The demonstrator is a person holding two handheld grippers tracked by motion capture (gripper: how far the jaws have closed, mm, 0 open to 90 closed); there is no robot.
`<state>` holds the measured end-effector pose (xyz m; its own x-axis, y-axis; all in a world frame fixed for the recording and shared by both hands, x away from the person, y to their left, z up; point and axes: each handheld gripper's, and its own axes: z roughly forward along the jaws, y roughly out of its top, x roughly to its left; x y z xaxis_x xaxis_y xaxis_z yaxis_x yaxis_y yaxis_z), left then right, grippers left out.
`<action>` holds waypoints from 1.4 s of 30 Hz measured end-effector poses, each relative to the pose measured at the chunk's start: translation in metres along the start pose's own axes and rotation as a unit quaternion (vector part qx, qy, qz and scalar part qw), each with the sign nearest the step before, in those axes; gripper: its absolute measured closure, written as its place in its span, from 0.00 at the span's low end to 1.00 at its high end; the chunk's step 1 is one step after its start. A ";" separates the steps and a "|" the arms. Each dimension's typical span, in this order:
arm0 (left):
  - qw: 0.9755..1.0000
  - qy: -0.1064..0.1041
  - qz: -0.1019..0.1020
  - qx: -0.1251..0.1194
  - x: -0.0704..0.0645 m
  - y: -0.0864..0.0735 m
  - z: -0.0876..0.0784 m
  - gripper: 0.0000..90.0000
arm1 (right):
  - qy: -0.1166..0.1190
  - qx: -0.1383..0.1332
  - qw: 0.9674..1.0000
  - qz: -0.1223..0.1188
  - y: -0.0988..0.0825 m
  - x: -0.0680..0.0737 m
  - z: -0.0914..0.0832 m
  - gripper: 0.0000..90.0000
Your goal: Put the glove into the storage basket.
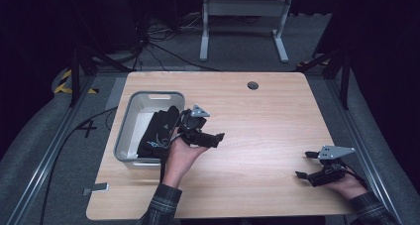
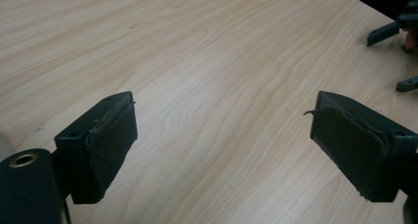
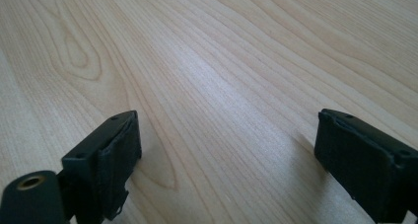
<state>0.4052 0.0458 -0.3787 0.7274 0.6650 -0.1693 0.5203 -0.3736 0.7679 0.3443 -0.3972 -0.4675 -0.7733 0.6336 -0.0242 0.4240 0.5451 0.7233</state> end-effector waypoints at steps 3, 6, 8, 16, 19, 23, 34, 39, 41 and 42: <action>1.000 -0.010 0.003 0.002 -0.009 -0.004 0.008 0.13 | 0.000 0.000 1.000 -0.001 0.000 0.000 0.000 0.12; 1.000 -0.015 0.014 0.008 -0.016 -0.007 0.015 0.13 | 0.000 0.000 1.000 0.000 0.000 0.000 0.000 0.12; 1.000 -0.015 0.020 0.009 -0.023 -0.012 0.022 0.14 | 0.000 0.000 1.000 0.000 0.000 0.000 0.000 0.12; 0.999 -0.019 0.032 0.020 -0.039 -0.029 0.039 0.15 | 0.000 0.000 1.000 0.000 0.000 0.000 0.000 0.12; 0.999 -0.023 0.037 0.023 -0.043 -0.036 0.044 0.15 | 0.000 0.000 1.000 0.000 0.000 0.000 0.000 0.12; 0.998 -0.027 0.045 0.037 -0.049 -0.046 0.052 0.15 | 0.000 0.000 1.000 0.000 0.000 0.000 0.000 0.12; 0.993 -0.037 0.081 0.073 -0.066 -0.065 0.076 0.09 | -0.001 0.000 1.000 0.000 0.000 0.000 0.000 0.12; 0.990 -0.023 0.109 0.086 -0.073 -0.069 0.084 0.06 | 0.000 0.000 1.000 0.000 0.000 0.000 0.000 0.12; 0.990 -0.018 0.115 0.084 -0.073 -0.070 0.085 0.05 | -0.001 0.000 1.000 -0.001 0.000 0.000 0.000 0.12; 0.990 -0.014 0.119 0.080 -0.073 -0.071 0.086 0.03 | -0.001 0.000 1.000 0.000 0.000 0.000 0.000 0.12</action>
<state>0.3534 -0.0320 -0.4743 0.8485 0.5290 -0.0143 0.3956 -0.6161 0.6811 0.3442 -0.3972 -0.4675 -0.7730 0.6340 -0.0253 0.4237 0.5454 0.7232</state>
